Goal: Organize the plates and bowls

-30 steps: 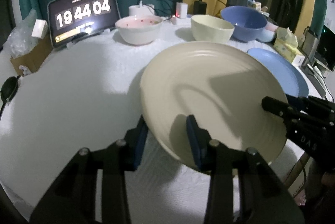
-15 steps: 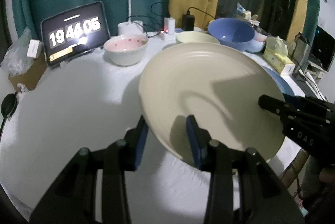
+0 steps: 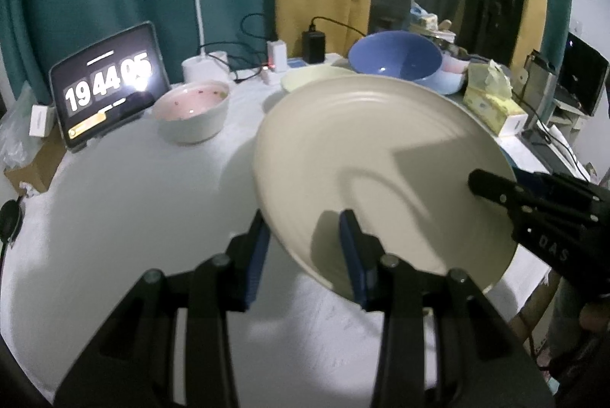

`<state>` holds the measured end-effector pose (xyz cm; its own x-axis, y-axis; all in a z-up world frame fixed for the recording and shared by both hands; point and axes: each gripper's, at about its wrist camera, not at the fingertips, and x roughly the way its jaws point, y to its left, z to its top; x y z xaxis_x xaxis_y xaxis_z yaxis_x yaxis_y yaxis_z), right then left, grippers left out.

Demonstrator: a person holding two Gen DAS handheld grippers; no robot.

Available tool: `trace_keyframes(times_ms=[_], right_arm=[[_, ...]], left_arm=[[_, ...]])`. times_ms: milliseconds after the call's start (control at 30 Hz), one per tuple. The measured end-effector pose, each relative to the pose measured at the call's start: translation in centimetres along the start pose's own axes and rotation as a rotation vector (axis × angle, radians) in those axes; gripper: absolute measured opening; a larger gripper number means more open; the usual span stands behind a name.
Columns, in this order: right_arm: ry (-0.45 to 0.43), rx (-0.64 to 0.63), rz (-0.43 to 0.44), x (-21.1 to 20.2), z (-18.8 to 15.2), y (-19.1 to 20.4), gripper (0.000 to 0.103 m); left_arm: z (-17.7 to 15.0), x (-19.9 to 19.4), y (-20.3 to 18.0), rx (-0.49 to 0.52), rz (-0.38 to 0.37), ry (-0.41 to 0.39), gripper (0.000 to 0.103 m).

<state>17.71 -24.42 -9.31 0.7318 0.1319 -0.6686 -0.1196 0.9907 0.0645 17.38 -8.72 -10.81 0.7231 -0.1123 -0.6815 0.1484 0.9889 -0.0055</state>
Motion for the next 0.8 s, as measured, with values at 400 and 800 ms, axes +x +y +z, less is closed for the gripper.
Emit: trace_keyframes(times_ms=[400,800], right_arm=[[0.01,0.047,-0.014,1.2,0.2,-4.4,0.03],[0.034,0.087,-0.05,2.7,0.3,-8.4,0.03]], left_arm=[[1.4,2.4,-3.6,0.045,-0.013,0.03,0.039],[2.4,5.7,-7.0,0.087,-0.044,0.074,0.039]])
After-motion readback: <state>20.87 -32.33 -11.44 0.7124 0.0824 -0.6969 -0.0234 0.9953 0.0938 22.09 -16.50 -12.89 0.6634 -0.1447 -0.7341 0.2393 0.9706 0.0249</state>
